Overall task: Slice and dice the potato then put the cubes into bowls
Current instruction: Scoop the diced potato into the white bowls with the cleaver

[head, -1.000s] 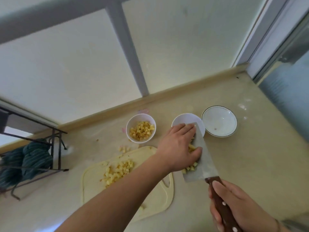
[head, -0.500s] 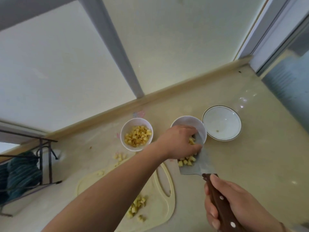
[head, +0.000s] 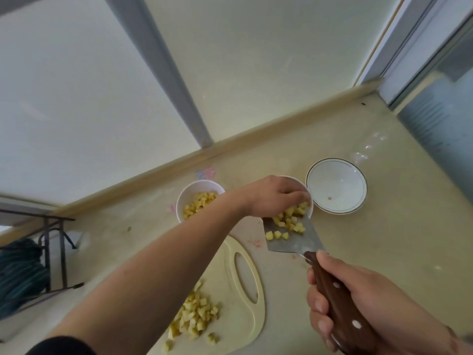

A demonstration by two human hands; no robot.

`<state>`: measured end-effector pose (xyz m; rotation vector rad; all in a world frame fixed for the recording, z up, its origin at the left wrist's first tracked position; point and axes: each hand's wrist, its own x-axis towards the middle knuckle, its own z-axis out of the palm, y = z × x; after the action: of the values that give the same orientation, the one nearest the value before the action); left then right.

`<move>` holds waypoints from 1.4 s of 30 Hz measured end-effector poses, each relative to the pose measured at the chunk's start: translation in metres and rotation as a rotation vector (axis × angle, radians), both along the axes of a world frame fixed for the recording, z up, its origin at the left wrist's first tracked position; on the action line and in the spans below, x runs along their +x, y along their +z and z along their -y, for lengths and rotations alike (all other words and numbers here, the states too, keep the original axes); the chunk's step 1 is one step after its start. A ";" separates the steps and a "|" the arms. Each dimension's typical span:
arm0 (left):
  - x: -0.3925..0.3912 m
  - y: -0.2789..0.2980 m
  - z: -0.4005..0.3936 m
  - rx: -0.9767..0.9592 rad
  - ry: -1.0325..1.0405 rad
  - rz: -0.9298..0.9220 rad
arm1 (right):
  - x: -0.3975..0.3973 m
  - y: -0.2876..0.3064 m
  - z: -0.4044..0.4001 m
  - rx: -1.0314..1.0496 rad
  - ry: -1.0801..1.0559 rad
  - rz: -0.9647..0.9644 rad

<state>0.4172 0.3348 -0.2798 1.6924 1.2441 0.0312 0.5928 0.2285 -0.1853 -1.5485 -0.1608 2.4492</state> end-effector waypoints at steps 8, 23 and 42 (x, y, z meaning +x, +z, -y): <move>-0.015 -0.002 0.015 0.161 -0.188 0.161 | -0.003 0.006 -0.002 0.007 0.026 0.008; -0.018 -0.028 0.007 0.455 -0.227 0.013 | -0.002 0.004 0.001 0.021 0.025 0.030; -0.018 -0.060 -0.010 0.812 -0.342 -0.278 | 0.030 -0.007 0.019 0.154 0.348 0.058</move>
<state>0.3987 0.3450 -0.3395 2.6744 1.1973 0.1094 0.6226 0.2093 -0.1923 -1.6392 -0.6658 2.5689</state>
